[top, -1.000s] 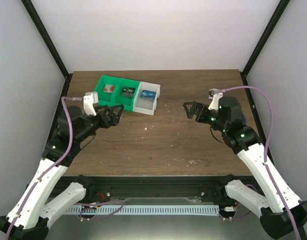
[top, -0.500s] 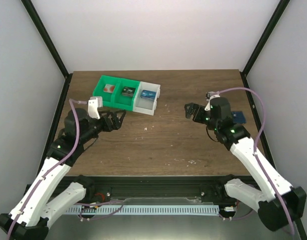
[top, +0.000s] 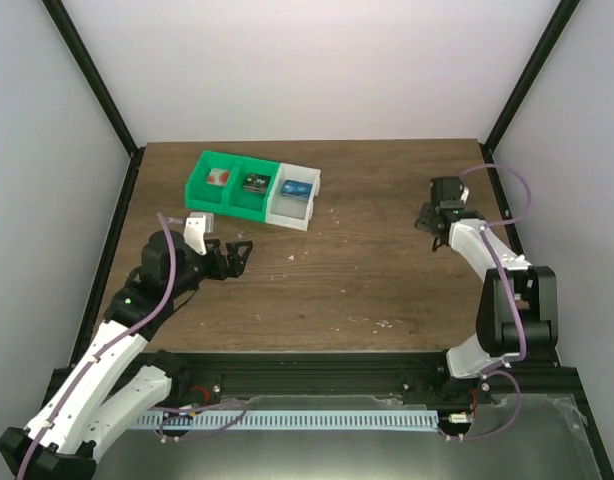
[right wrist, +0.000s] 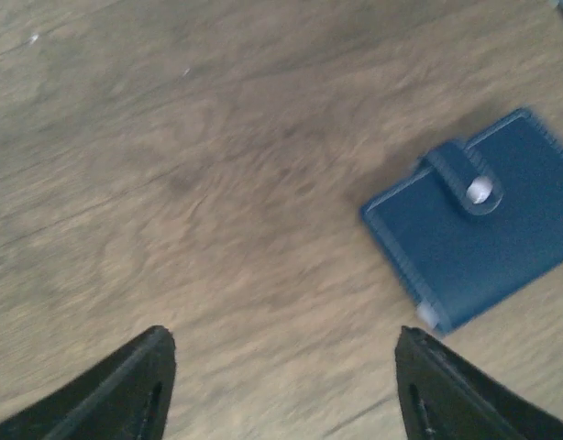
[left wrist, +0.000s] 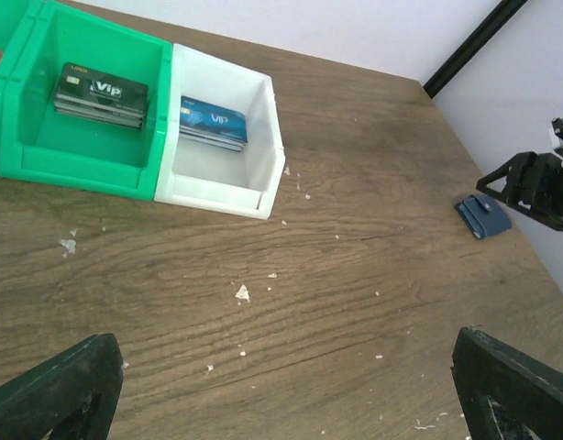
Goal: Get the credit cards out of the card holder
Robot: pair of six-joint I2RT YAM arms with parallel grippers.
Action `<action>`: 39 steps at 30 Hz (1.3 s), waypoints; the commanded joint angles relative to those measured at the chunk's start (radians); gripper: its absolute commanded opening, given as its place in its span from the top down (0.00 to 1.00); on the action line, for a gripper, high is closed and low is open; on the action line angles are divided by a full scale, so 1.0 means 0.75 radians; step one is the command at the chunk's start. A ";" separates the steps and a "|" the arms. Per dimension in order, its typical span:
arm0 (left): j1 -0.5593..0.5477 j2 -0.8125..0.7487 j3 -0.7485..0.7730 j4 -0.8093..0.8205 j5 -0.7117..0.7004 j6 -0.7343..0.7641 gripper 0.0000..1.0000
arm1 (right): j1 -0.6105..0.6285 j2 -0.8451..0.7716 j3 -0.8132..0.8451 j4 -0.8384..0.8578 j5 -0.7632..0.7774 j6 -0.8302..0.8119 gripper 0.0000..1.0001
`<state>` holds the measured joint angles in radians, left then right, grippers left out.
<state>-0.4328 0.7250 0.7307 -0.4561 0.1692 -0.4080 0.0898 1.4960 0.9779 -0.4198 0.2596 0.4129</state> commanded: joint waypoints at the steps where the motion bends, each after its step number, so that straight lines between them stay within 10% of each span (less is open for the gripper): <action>1: -0.005 -0.041 -0.030 0.051 -0.021 0.061 0.00 | -0.154 0.070 0.107 0.102 0.013 -0.030 0.37; 16: -0.005 -0.098 -0.045 0.054 -0.058 0.065 0.00 | -0.475 0.418 0.341 0.108 -0.205 0.021 0.42; 39: -0.006 -0.117 -0.048 0.058 -0.063 0.067 0.00 | -0.418 0.544 0.266 0.081 -0.282 0.060 0.41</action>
<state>-0.4328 0.6487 0.7044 -0.4358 0.1322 -0.3653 -0.2504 1.8984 1.2007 -0.3183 0.0868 0.4431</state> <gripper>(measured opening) 0.997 0.588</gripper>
